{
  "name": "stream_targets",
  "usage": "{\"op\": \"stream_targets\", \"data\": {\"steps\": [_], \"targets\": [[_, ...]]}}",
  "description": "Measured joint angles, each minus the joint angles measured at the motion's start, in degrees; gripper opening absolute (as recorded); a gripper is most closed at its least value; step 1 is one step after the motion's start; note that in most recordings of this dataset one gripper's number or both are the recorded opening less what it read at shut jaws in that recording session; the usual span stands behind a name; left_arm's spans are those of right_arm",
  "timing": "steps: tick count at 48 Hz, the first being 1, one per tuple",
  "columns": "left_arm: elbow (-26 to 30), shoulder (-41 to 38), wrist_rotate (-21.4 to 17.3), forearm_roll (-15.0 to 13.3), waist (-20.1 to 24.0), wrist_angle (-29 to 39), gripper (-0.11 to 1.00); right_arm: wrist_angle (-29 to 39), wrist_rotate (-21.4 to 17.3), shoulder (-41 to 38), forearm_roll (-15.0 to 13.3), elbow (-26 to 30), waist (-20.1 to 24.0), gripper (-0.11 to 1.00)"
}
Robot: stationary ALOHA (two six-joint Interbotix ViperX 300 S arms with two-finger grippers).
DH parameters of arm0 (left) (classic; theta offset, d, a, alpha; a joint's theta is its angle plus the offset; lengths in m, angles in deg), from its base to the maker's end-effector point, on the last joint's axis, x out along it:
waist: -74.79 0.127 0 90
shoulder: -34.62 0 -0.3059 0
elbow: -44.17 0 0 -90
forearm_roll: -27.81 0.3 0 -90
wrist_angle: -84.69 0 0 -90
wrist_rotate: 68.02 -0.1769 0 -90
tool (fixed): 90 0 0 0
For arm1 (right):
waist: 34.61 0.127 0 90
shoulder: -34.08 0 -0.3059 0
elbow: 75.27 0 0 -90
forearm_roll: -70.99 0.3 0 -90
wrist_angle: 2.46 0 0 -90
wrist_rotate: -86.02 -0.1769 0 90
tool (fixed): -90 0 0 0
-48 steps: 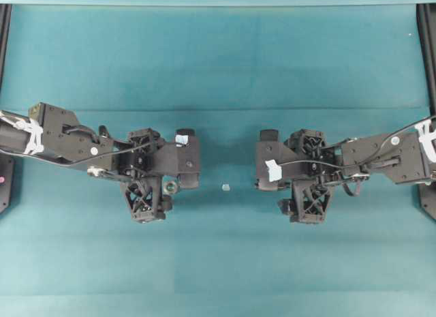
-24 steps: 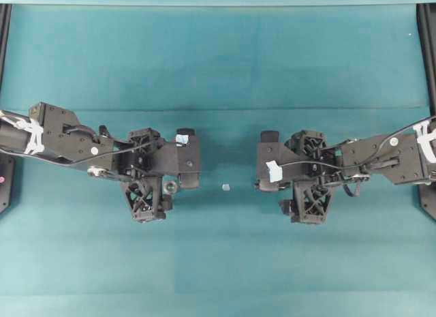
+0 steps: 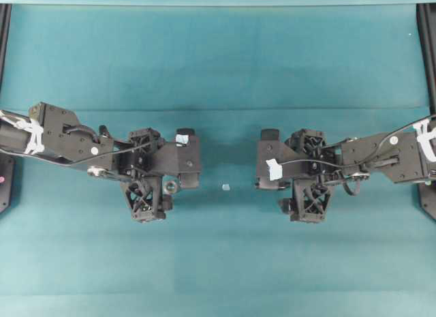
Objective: Insert the washer onto the shaft with both hands.
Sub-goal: 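Close left gripper on the washer and right gripper on the shaft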
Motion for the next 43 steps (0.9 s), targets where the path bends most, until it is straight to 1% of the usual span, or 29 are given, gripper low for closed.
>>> {"op": "stream_targets", "data": {"steps": [23, 28, 31, 34, 36, 38, 43], "targets": [[0.0, 0.0, 0.0, 0.0, 0.0, 0.0, 0.95, -0.3, 0.0, 0.0, 0.1, 0.0, 0.0, 0.86], [0.0, 0.0, 0.0, 0.0, 0.0, 0.0, 0.95, -0.5, 0.0, 0.0, 0.0, -0.1, -0.1, 0.83], [-0.1, 0.1, 0.0, 0.0, 0.0, 0.0, 0.95, -0.6, 0.0, 0.0, 0.0, -0.2, 0.0, 0.78], [0.0, 0.0, 0.2, 0.0, 0.0, 0.0, 0.94, -0.7, 0.0, 0.0, 0.0, -0.2, 0.0, 0.69], [0.0, 0.0, 0.0, 0.0, 0.0, 0.0, 0.94, -0.8, 0.0, 0.0, 0.0, -0.2, 0.0, 0.60], [0.0, 0.0, 0.1, 0.0, 0.0, 0.1, 0.92, -0.8, 0.0, 0.0, 0.0, -0.2, 0.0, 0.48], [0.0, 0.1, 0.1, 0.0, 0.0, 0.0, 0.84, -0.9, 0.0, 0.1, 0.1, -0.1, 0.0, 0.28]]}}
